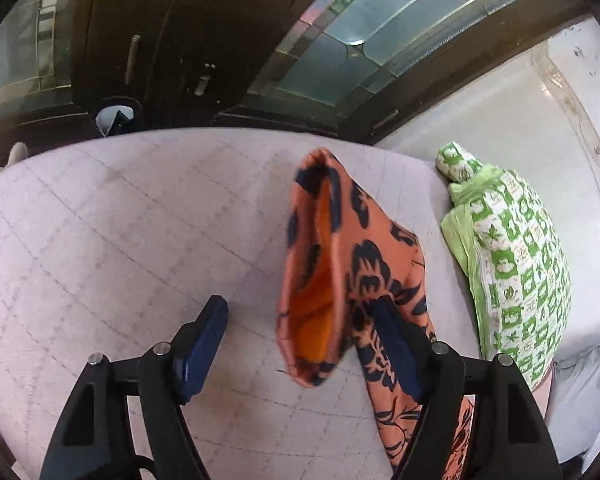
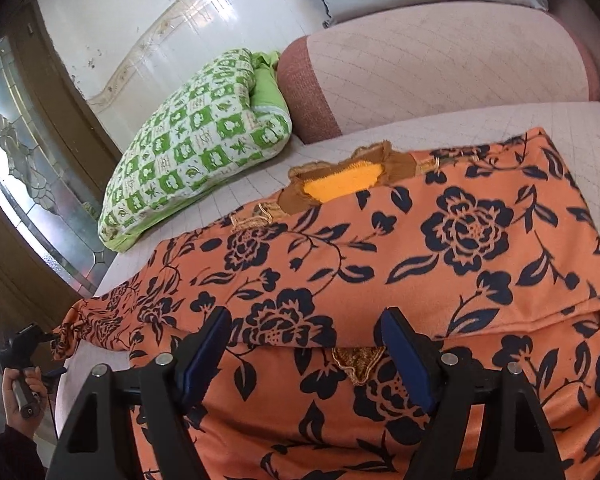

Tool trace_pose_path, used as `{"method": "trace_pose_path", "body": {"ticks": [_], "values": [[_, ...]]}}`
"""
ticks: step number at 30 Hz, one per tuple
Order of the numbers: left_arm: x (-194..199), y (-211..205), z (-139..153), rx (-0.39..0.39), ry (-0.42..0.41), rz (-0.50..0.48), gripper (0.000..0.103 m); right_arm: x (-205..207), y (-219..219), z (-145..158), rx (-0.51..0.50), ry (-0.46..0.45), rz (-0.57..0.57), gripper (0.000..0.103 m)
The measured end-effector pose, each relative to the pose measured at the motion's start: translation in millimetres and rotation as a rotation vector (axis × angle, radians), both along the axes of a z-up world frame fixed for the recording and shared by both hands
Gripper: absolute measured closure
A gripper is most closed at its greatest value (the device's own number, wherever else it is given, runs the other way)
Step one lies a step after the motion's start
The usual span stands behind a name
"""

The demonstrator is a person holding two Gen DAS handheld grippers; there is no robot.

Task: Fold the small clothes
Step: 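Grasp the other sleeve cuff with the left gripper and lift it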

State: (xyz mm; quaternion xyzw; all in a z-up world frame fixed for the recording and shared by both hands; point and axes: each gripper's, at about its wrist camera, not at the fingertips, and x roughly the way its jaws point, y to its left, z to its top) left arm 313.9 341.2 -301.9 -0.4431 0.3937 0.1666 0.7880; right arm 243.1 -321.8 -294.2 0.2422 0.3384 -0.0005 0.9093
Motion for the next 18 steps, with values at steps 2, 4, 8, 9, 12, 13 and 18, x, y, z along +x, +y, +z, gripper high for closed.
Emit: {"method": "trace_pose_path", "body": {"ticks": [2,4,8,9,12,13,18], "values": [[7,-9,2,0.022,0.004,-0.021,0.027,-1,-1,0,0.012,-0.001,-0.003,0.023],[11,-14,1,0.041,0.013,-0.044,0.028,-2,-1,2,0.01,-0.009,-0.006,0.023],[20,-21,-2,0.064,0.034,-0.08,0.079,-3,-4,1,0.03,-0.013,-0.017,0.023],[21,-21,-5,0.053,0.03,-0.086,0.085,-4,-5,1,0.04,-0.014,-0.023,0.023],[21,-28,-1,0.07,0.011,-0.083,0.093,-7,-9,1,0.067,-0.031,-0.047,0.023],[20,-35,10,0.102,-0.024,-0.095,0.094,-9,-10,2,0.074,-0.04,-0.056,0.023],[16,-95,76,0.269,-0.227,-0.247,0.094,-12,-15,7,0.097,-0.072,-0.089,0.023]]}}
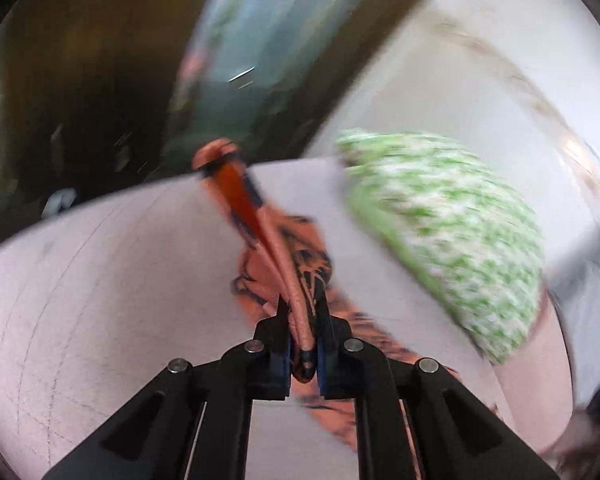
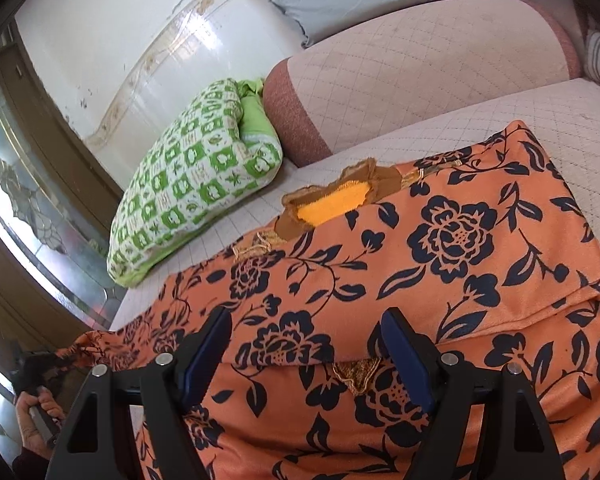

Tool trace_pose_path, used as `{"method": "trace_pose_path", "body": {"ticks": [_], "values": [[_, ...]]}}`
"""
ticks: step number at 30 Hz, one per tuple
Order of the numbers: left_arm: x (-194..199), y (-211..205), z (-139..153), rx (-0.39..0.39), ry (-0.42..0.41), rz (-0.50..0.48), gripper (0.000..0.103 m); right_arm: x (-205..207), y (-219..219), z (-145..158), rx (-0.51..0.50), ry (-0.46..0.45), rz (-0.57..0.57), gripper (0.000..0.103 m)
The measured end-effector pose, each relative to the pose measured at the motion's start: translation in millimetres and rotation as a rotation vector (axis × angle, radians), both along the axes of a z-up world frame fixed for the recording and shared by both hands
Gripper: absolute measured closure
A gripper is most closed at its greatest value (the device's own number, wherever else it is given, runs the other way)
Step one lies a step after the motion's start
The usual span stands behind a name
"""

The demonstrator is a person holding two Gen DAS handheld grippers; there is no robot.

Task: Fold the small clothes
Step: 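Grasp the other sleeve cuff with the left gripper and lift it, then lay the held sleeve over the blouse body and open the left gripper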

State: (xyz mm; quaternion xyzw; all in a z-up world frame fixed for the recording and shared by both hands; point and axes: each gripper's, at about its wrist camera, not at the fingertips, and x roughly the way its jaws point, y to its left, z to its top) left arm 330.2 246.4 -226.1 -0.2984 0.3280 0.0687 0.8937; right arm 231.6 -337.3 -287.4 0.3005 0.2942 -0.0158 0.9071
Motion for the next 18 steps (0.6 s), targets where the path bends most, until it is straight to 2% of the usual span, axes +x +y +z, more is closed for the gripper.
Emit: {"method": "trace_pose_path", "body": {"ticks": [4,6,7,12,14,15,16,17,18], "values": [[-4,-79,42,0.111,-0.099,-0.185,0.094,-2,-4,4,0.025,-0.015,-0.022,0.023],[-5,-119,51,0.13,-0.114,-0.266,0.094,-5,-8,8,0.025,-0.033,-0.038,0.023],[-6,-152,55,0.131,-0.118,-0.341,0.094,-7,-12,12,0.023,-0.045,-0.049,0.023],[-14,-277,55,0.113,-0.121,-0.577,0.094,-25,-48,26,0.064,-0.087,-0.146,0.023],[-22,-343,45,0.099,-0.085,-0.705,0.094,-34,-68,31,0.081,-0.101,-0.195,0.023],[-25,-363,41,0.096,-0.064,-0.756,0.094,-39,-78,33,0.081,-0.102,-0.219,0.023],[-30,-397,30,0.088,-0.002,-0.853,0.083,-44,-89,35,0.076,-0.107,-0.248,0.023],[-32,-412,24,0.08,0.036,-0.898,0.062,-50,-101,37,0.065,-0.111,-0.281,0.023],[-36,-430,16,0.071,0.103,-0.962,0.052,-56,-113,39,0.059,-0.116,-0.316,0.023]]}}
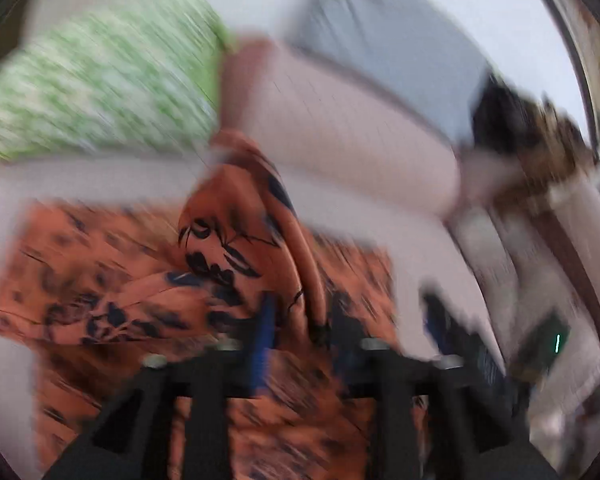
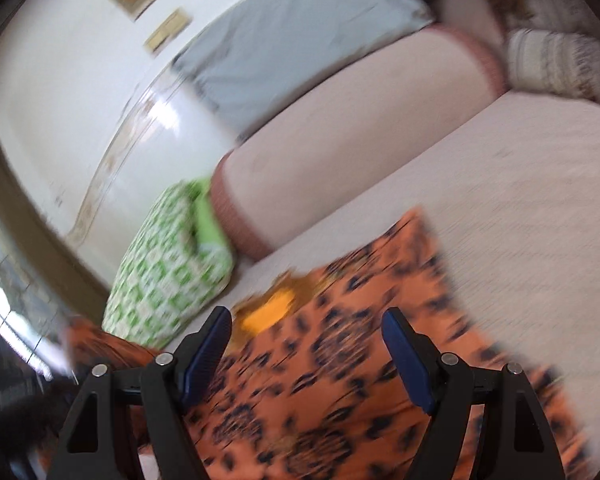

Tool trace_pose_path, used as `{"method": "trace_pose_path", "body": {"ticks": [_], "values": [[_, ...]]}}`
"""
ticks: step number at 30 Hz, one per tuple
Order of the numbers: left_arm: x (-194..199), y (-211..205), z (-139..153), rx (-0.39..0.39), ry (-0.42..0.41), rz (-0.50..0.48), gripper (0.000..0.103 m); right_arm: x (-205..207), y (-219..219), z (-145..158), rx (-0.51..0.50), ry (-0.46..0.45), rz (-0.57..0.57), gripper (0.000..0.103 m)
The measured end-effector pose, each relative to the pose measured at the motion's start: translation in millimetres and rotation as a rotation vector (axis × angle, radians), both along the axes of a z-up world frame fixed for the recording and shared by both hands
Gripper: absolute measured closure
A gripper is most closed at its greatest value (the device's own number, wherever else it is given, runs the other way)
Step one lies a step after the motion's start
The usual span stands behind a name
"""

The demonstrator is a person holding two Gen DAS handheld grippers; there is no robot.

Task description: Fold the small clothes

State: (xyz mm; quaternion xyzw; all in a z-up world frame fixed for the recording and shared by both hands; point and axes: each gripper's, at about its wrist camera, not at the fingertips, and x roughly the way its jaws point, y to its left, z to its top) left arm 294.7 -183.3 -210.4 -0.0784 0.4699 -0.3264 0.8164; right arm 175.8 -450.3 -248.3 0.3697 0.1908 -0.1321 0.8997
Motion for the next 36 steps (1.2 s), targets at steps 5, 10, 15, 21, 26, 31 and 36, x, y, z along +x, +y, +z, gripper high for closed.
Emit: {"method": "trace_pose_path", "body": {"ticks": [5,10,15,21,26,31,36], "values": [[-11,-1,8,0.027,0.009,-0.135,0.044,-22,-47,-1,0.087,-0.033,-0.085,0.02],[33,96,42,-0.014,-0.188,0.187,0.019,-5,-47,-16,0.212,0.017,0.049,0.02],[81,167,-5,0.179,-0.085,0.455,0.02,29,-24,-38,0.34,0.076,0.231,0.02],[103,208,-65,0.325,0.067,0.574,0.02,58,7,-71,0.448,0.133,0.32,0.021],[102,225,-81,0.342,0.1,0.586,0.02,71,17,-79,0.442,0.123,0.314,0.034],[99,231,-98,0.391,0.143,0.561,0.02,84,23,-90,0.404,0.165,0.296,0.043],[101,233,-101,0.392,0.148,0.568,0.02,94,42,-97,0.438,0.206,0.368,0.072]]}}
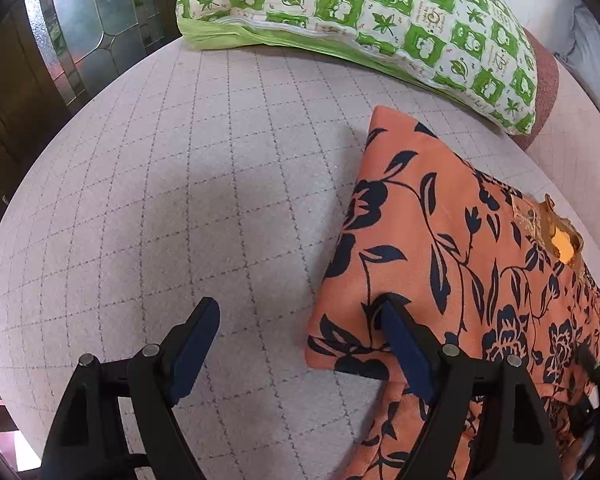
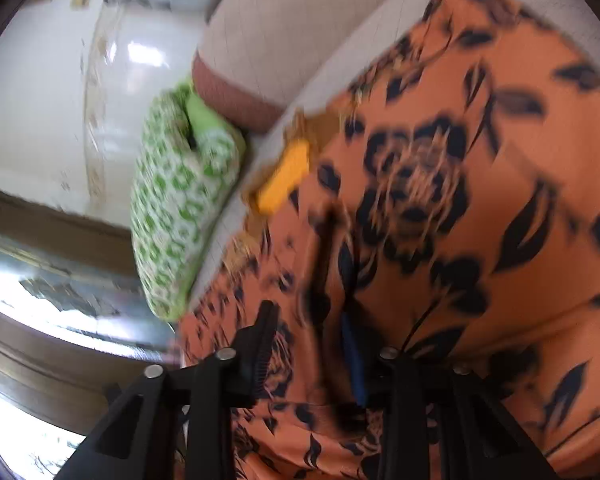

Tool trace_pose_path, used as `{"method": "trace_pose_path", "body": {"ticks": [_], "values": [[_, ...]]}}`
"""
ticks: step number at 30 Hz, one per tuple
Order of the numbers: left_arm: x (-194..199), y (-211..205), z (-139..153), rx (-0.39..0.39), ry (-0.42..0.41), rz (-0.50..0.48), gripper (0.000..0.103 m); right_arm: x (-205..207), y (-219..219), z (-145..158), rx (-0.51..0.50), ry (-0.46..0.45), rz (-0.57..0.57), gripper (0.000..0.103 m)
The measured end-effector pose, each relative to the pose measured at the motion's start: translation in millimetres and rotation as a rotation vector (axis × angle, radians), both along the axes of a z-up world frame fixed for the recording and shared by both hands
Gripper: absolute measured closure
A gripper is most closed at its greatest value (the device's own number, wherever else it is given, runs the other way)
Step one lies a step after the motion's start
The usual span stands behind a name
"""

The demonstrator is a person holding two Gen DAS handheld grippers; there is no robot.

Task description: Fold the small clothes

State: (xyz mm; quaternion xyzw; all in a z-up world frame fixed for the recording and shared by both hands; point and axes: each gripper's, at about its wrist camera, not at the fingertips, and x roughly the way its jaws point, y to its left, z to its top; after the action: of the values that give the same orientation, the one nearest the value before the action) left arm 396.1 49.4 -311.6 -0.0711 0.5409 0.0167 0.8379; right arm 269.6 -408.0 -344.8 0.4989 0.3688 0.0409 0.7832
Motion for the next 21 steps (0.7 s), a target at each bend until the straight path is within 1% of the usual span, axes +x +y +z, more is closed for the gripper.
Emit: {"method": "trace_pose_path", "body": {"ticks": [1,3,4,6,8,10,11,13,14,15,17,18,19,21], "values": [[0,1,0,0.0,-0.001,0.006,0.02,2,7,3,-0.036,-0.001,0.017,0.074],[5,5,0,-0.003,0.002,0.02,0.02,4,16,11,-0.099,0.0,0.038,0.084],[5,7,1,-0.007,0.003,0.028,0.02,3,16,15,-0.113,-0.01,0.032,0.086],[2,7,4,-0.009,-0.002,0.041,0.02,-4,13,25,-0.144,-0.044,0.001,0.087],[4,8,7,-0.026,-0.012,0.053,0.02,-11,6,36,-0.187,-0.075,-0.044,0.09],[6,1,10,-0.04,-0.021,0.05,0.02,-16,-5,43,-0.197,-0.091,-0.098,0.092],[7,-3,11,-0.041,-0.027,0.045,0.02,-20,-11,46,-0.201,-0.097,-0.129,0.097],[8,-11,13,-0.037,-0.033,0.02,0.02,-27,-28,53,-0.207,-0.121,-0.185,0.098],[9,-15,13,-0.031,-0.032,0.014,0.02,-29,-37,53,-0.189,-0.117,-0.189,0.098],[9,-17,12,-0.022,-0.03,0.01,0.02,-27,-45,49,-0.148,-0.094,-0.176,0.098],[11,-17,10,-0.006,-0.026,0.018,0.02,-26,-57,30,-0.003,-0.059,-0.156,0.094],[12,-18,8,-0.003,-0.024,0.024,0.02,-27,-60,23,0.033,-0.037,-0.157,0.094],[12,-16,6,-0.005,-0.021,0.035,0.02,-24,-60,18,0.046,-0.014,-0.143,0.094],[13,-13,5,-0.01,-0.018,0.049,0.02,-16,-54,16,0.047,-0.005,-0.087,0.092]]}}
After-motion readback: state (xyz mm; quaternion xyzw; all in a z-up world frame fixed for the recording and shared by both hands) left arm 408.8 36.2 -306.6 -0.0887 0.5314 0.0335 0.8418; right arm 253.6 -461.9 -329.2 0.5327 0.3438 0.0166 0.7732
